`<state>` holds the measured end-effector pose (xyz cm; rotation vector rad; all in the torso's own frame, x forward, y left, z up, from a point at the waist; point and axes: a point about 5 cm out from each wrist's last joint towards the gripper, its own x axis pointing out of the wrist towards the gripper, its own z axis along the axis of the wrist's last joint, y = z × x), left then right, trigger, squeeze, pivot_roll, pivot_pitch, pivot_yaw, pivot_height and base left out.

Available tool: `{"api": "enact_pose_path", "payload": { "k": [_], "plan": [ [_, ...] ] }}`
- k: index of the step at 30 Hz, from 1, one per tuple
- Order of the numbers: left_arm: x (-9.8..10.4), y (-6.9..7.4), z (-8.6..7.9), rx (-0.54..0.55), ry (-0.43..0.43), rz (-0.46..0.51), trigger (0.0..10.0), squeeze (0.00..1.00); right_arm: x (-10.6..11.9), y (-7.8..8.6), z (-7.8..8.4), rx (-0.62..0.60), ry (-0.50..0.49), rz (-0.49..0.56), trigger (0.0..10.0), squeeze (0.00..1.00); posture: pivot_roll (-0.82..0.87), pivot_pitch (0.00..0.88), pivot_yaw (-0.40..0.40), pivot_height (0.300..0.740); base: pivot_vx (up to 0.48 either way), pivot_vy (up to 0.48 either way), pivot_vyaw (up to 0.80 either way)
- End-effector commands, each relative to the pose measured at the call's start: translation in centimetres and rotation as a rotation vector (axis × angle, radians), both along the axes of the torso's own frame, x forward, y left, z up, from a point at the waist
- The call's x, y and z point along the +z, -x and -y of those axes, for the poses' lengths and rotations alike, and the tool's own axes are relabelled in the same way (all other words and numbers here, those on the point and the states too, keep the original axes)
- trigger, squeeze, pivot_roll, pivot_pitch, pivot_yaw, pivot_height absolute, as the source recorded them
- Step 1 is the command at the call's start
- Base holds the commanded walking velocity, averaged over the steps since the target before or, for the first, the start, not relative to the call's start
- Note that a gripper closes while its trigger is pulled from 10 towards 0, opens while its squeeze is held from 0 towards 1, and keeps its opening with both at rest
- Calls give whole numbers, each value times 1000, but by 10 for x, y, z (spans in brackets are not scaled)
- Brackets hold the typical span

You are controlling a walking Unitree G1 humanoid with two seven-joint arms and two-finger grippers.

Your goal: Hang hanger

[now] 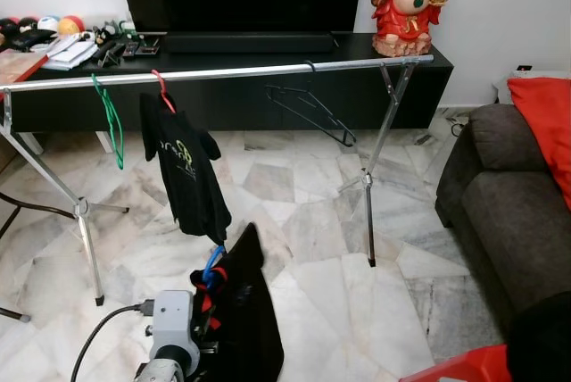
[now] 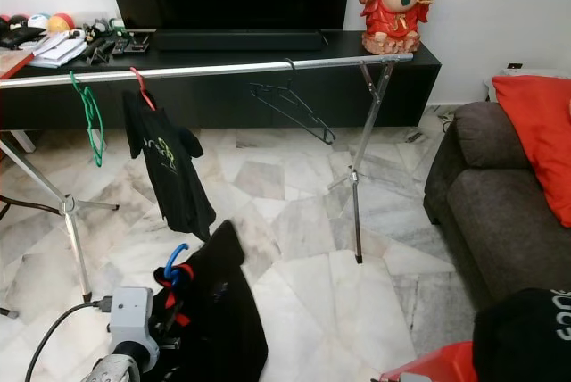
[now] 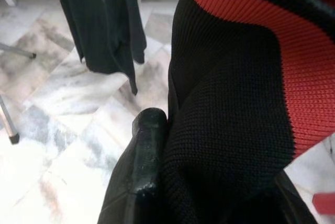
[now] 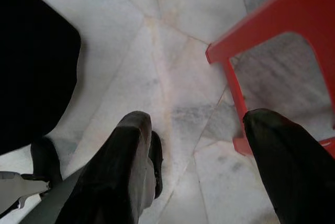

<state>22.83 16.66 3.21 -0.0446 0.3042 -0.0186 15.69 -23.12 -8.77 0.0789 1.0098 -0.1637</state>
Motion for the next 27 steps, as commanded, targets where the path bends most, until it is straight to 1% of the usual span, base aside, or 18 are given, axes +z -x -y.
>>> {"api": "enact_pose_path", "payload": {
  "k": [1, 10, 18, 26, 27],
  "plan": [
    [8, -2, -8, 16, -21, 44, 10000, 0, -2, 2, -6, 8, -18, -5, 10000, 0, -41, 22, -2, 740, 386, 0, 0],
    [9, -2, -7, 3, -12, 48, 10000, 0, -3, 5, -6, 20, -13, -15, 10000, 0, -37, 1, -2, 740, 412, 0, 0],
    [8, 0, -5, -15, -5, 43, 10000, 0, -4, 6, -7, 20, -18, -14, 10000, 0, -36, 0, 2, 740, 453, 0, 0],
    [10, -2, -5, -13, -3, 47, 10000, 0, -4, 6, -7, -12, -34, -14, 10000, 0, -36, 21, 4, 740, 477, 0, 0],
    [10, -2, -5, -12, -3, 47, 10000, 0, -4, 6, -7, -25, -42, -14, 10000, 0, -36, 21, 4, 740, 480, 0, -800]
  ]
}}
